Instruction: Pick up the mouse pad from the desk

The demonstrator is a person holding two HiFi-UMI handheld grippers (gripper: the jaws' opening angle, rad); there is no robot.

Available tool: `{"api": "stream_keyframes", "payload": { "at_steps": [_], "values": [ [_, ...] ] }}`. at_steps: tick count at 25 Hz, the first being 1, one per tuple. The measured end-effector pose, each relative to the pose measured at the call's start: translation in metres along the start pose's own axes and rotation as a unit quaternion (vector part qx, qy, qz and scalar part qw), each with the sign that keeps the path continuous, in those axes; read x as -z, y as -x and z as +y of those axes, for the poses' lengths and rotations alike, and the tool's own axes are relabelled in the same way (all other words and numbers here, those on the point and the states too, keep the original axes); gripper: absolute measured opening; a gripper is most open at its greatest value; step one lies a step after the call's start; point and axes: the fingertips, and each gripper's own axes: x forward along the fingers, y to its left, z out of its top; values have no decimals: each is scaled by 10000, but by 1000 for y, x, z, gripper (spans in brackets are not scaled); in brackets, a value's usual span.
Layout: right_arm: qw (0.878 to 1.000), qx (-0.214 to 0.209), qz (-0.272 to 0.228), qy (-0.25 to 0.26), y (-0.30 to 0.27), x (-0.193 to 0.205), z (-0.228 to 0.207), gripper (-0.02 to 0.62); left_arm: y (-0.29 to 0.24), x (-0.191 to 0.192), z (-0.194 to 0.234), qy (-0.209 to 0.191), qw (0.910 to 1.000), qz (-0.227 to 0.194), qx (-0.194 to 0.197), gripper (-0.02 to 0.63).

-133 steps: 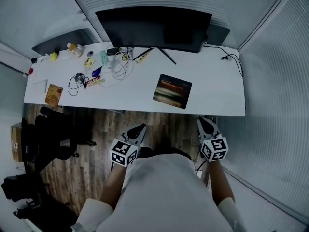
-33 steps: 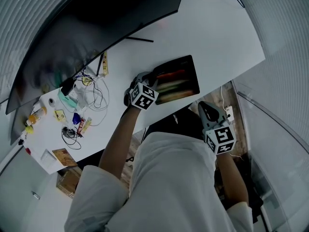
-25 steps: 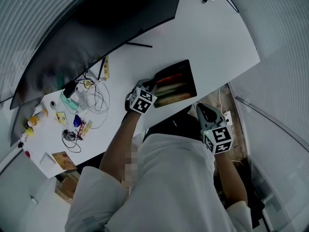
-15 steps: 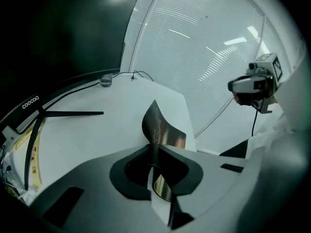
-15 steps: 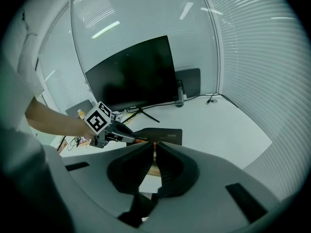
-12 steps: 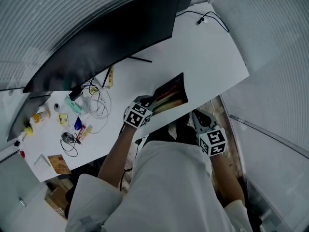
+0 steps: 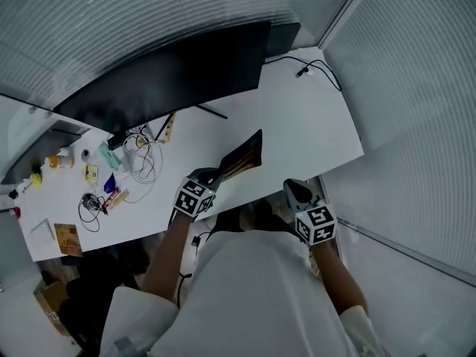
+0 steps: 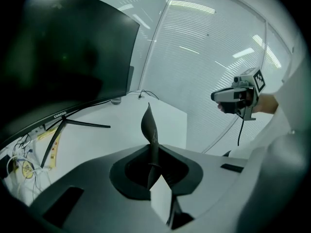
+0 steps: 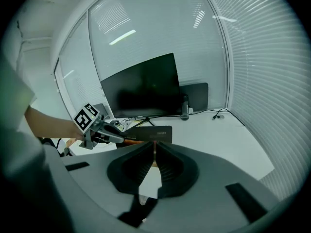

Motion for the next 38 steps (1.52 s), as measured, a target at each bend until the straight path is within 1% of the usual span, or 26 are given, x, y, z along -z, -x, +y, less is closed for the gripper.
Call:
{"api": "stream_keyframes", "payload": {
  "at_steps": [3, 6, 9, 12, 16, 21, 26, 30, 35, 38],
  "values": [
    [9998, -169, -38, 90, 9, -4, -14, 38, 11, -5, -10, 126, 9994, -201, -264, 40],
    [9988, -431, -15, 224, 17, -4, -22, 38, 25, -9, -19, 262, 9970, -414, -604, 40],
    [9971, -655, 7, 391, 23, -10, -31, 38, 39, -16, -30, 487, 9930, -630, -872, 41],
    [9956, -822, -8, 446, 30, -14, -40, 38, 51, -20, -45, 623, 9890, -787, -1082, 41],
    [9921, -1109, -54, 580, 32, -13, -48, 38, 66, -22, -67, 938, 9809, -1090, -1311, 40],
    [9859, -1512, -42, 713, 34, -15, -41, 38, 89, -19, -91, 1373, 9682, -1469, -1491, 40],
    [9804, -1811, -37, 779, 36, -14, -30, 38, 113, -14, -110, 1602, 9551, -1789, -1733, 40],
    [9770, -1927, -89, 914, 33, -15, -14, 38, 138, -4, -119, 1679, 9468, -1975, -1907, 40],
    [9745, -1985, -205, 1026, 30, -18, 12, 38, 174, 12, -123, 1712, 9392, -2141, -2066, 40],
    [9753, -1948, -315, 989, 30, -22, 28, 38, 198, 21, -123, 1699, 9357, -2239, -2131, 40]
  ]
}}
